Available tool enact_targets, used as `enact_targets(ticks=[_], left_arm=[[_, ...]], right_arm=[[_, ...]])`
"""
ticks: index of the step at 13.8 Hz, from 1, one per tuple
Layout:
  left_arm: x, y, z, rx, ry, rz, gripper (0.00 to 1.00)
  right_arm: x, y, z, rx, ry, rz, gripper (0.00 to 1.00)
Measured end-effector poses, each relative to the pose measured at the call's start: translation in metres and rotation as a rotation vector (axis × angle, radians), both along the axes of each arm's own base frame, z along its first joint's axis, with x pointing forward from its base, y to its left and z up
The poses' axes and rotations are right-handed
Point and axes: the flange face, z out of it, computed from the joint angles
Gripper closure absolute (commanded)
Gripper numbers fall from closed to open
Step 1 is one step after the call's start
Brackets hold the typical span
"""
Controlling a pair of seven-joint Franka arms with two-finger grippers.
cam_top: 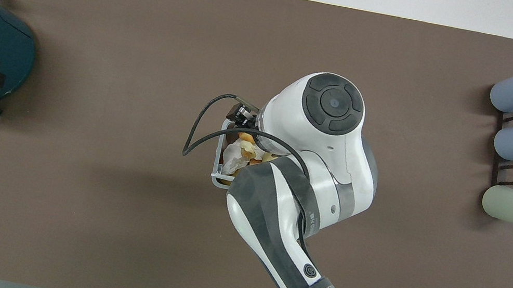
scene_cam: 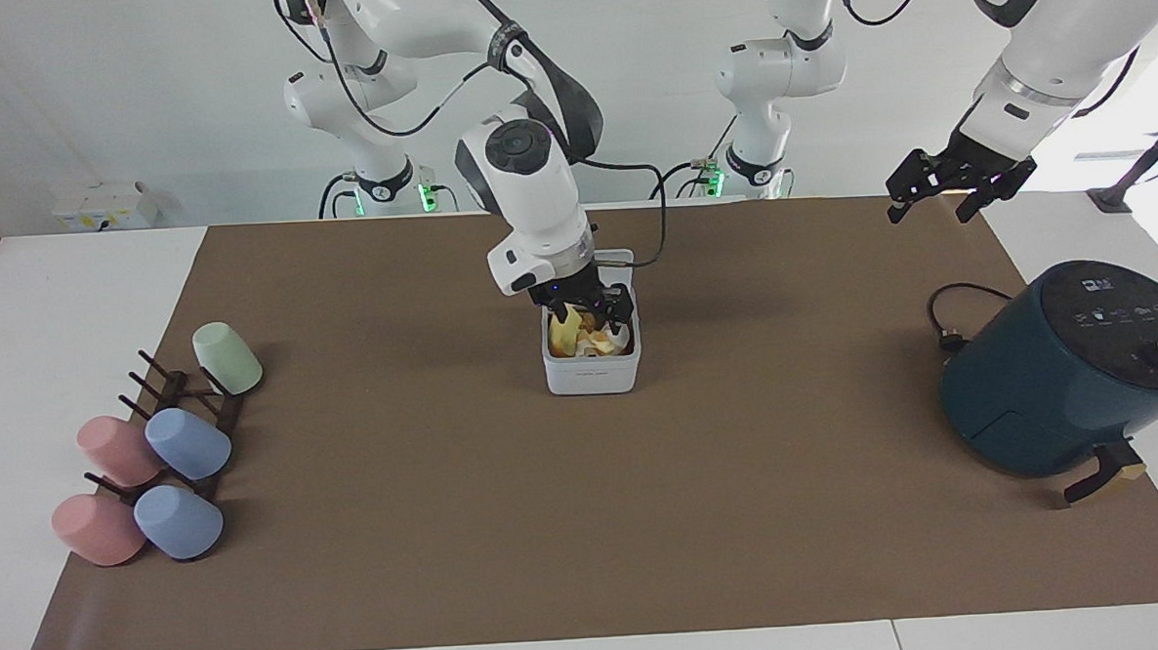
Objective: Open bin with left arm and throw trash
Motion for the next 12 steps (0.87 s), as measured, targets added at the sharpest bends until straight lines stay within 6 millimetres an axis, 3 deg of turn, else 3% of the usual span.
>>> enact_targets(ticks=[3,6,8,12], left_arm=[[-0.001,-0.001,0.001,0.021,-0.002,-0.007,0.0],[-0.002,-0.005,0.003,0.028,-0.007,-0.015,0.0],[-0.002,-0.005,0.004,0.029,-0.009,-0.013,0.0],[-0.005,0.006,0.01,0.032,-0.02,0.011,0.0]], right_arm=[[-0.003,0.0,0.0,-0.023,0.007,0.017,0.0],[0.002,-0.017,0.021,-0.108,-0.01,0.091,0.0],[0.01,-0.044,0.044,-0.14,-0.008,0.136,0.0],[0.022,-0.137,0.091,-0.201,0.008,0.265,0.0]])
